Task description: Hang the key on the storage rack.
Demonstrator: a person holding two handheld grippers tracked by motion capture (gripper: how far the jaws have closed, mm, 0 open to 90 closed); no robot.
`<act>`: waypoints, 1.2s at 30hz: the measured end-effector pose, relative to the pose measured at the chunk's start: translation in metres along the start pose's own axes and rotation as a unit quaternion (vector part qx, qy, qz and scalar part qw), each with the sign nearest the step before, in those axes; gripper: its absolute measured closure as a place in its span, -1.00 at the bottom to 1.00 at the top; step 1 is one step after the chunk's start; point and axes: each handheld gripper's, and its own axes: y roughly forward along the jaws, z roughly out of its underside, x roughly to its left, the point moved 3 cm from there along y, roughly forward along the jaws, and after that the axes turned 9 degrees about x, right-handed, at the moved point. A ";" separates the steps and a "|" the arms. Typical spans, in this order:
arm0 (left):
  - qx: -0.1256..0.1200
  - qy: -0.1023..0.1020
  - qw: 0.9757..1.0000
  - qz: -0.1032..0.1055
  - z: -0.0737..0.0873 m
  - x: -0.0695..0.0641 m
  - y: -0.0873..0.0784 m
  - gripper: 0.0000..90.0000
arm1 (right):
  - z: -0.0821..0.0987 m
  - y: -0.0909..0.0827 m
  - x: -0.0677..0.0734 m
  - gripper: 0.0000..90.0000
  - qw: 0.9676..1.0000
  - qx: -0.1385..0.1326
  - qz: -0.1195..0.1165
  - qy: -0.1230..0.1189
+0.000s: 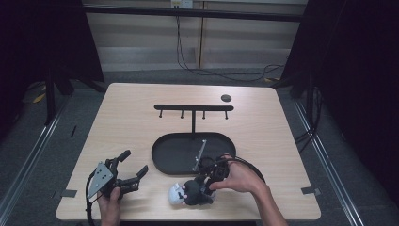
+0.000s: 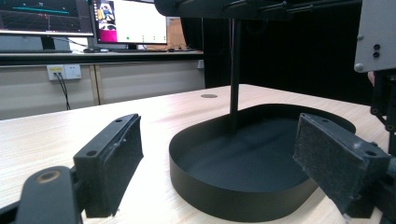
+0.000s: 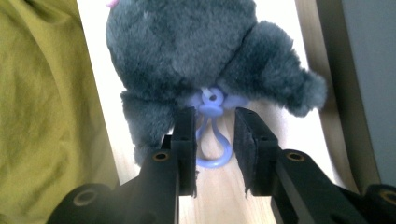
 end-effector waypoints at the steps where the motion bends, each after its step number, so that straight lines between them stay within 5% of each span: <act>1: 0.000 0.000 1.000 0.000 0.000 0.000 0.000 -0.66 | 0.000 0.001 0.000 0.55 1.000 0.005 -0.004 0.000; 6: 0.000 -0.001 1.000 0.001 0.000 0.000 0.000 -0.66 | -0.001 0.007 -0.001 0.61 1.000 0.021 -0.009 0.004; 13: 0.000 0.000 1.000 0.000 0.000 0.000 0.000 -0.66 | 0.000 0.000 0.002 0.84 1.000 0.008 0.005 0.001; 36: 0.000 0.000 1.000 0.001 0.000 0.000 0.000 -0.66 | -0.013 0.009 0.006 0.93 0.999 0.049 0.010 -0.008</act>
